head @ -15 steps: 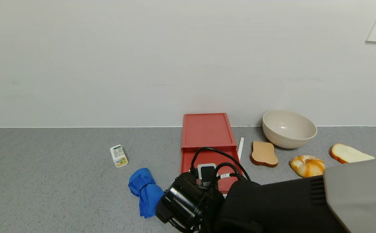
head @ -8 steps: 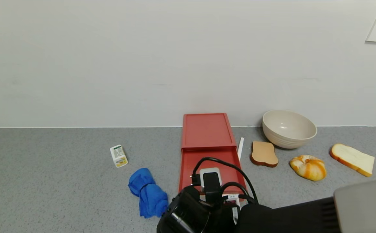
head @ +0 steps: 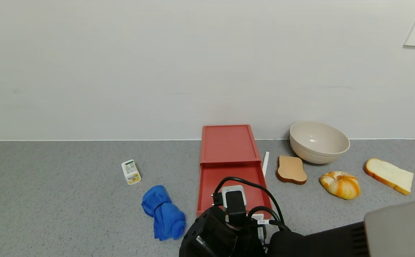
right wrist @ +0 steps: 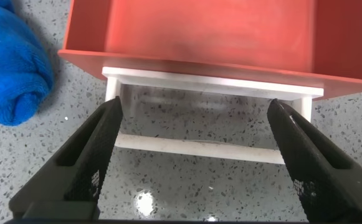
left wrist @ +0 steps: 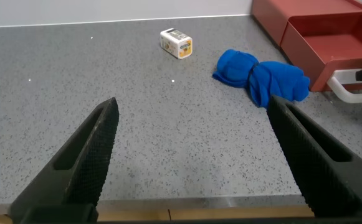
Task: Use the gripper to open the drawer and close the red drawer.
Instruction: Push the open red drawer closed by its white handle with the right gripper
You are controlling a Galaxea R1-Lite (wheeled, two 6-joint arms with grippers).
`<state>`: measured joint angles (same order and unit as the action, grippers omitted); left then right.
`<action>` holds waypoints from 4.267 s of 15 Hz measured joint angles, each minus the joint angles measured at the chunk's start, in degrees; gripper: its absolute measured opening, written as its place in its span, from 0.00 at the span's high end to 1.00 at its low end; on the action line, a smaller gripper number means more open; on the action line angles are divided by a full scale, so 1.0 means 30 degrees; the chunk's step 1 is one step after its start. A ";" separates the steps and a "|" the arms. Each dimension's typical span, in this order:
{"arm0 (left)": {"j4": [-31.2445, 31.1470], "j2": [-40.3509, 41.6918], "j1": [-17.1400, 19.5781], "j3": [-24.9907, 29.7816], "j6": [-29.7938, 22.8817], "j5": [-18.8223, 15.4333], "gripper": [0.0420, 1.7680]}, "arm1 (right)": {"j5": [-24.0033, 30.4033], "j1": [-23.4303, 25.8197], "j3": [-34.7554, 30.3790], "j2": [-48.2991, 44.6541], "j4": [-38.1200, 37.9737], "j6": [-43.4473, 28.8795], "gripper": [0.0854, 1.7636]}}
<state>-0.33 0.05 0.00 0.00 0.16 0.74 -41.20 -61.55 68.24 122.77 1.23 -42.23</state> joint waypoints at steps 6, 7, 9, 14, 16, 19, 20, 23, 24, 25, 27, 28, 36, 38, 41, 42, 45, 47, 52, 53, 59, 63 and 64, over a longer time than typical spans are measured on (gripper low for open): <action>0.0000 0.0000 0.0000 0.0000 0.0000 0.0008 0.03 | 0.0008 0.0276 -0.0020 0.0171 0.0821 0.0744 0.03; -0.0008 0.0000 0.0000 0.0000 0.0000 0.0000 0.03 | 0.0000 0.0362 -0.0037 0.0199 0.0959 0.0886 0.03; -0.0008 0.0000 0.0000 0.0000 0.0000 0.0000 0.03 | 0.0016 0.0581 -0.0028 0.0313 0.1333 0.1178 0.03; -0.0016 0.0000 0.0000 0.0000 0.0020 -0.0012 0.03 | 0.0130 0.1057 -0.0065 0.0459 0.2499 0.2430 0.03; -0.0028 0.0000 0.0000 0.0000 0.0028 -0.0028 0.03 | 0.0191 0.1272 -0.0020 0.0557 0.3190 0.3072 0.03; -0.0037 0.0000 0.0000 0.0000 0.0028 -0.0020 0.03 | 0.0228 0.1694 0.0118 0.0870 0.4161 0.3816 0.03; -0.0037 0.0000 0.0000 0.0000 0.0057 -0.0020 0.03 | 0.0228 0.1784 0.0158 0.0983 0.4303 0.3990 0.03; -0.0045 0.0000 0.0000 0.0000 0.0065 -0.0028 0.03 | 0.0228 0.2170 0.0545 0.1369 0.4742 0.4437 0.03; -0.0037 0.0000 0.0000 0.0000 0.0065 -0.0020 0.03 | 0.0228 0.2263 0.0699 0.1471 0.4742 0.4486 0.03; -0.0037 0.0000 0.0000 0.0000 0.0065 -0.0049 0.03 | 0.0219 0.2345 0.0853 0.1552 0.4734 0.4523 0.03; -0.0037 0.0000 0.0000 0.0000 0.0081 -0.0049 0.03 | 0.0228 0.2434 0.1211 0.1751 0.4742 0.4742 0.03; -0.0037 0.0000 0.0000 0.0000 0.0073 -0.0049 0.03 | 0.0219 0.2499 0.1471 0.1881 0.4734 0.4815 0.03; -0.0037 0.0000 0.0000 0.0000 0.0073 -0.0049 0.03 | 0.1434 0.2950 0.2584 0.2617 0.6278 0.6514 0.03; -0.0053 0.0000 0.0000 0.0000 0.0065 -0.0049 0.03 | 0.1479 0.3182 0.2930 0.2857 0.6672 0.6985 0.03; -0.0065 0.0000 0.0000 0.0000 0.0065 -0.0057 0.03 | 0.1487 0.3356 0.3352 0.3141 0.6680 0.7066 0.03; -0.0065 0.0000 0.0000 0.0000 0.0065 -0.0049 0.03 | 0.1491 0.3409 0.3482 0.3235 0.6680 0.7087 0.03; -0.0065 0.0000 0.0000 0.0000 0.0065 -0.0057 0.03 | 0.1516 0.3568 0.3958 0.3584 0.6644 0.7249 0.03; -0.0065 0.0000 0.0000 0.0000 0.0057 -0.0049 0.03 | 0.1528 0.3677 0.4376 0.3840 0.6672 0.7570 0.03; -0.0065 0.0000 0.0000 0.0000 0.0065 -0.0049 0.03 | 0.2097 0.3982 0.5494 0.4409 0.6628 0.8062 0.03; -0.0065 0.0000 0.0000 0.0000 0.0057 -0.0057 0.03 | 0.2105 0.4027 0.5677 0.4535 0.6664 0.8168 0.03; -0.0065 0.0000 0.0000 0.0000 0.0065 -0.0049 0.03 | 0.2674 0.4754 0.7148 0.5457 0.6615 0.8895 0.03; -0.0065 0.0000 0.0000 0.0000 0.0057 -0.0049 0.03 | 0.3015 0.4945 0.7416 0.5713 0.6701 0.9171 0.03; -0.0065 0.0000 0.0000 0.0000 0.0057 -0.0049 0.03 | 0.3052 0.5010 0.7444 0.5734 0.6717 0.9224 0.03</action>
<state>-0.52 0.05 0.00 0.00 0.33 0.60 -32.05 -46.52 90.58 139.97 21.38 -14.56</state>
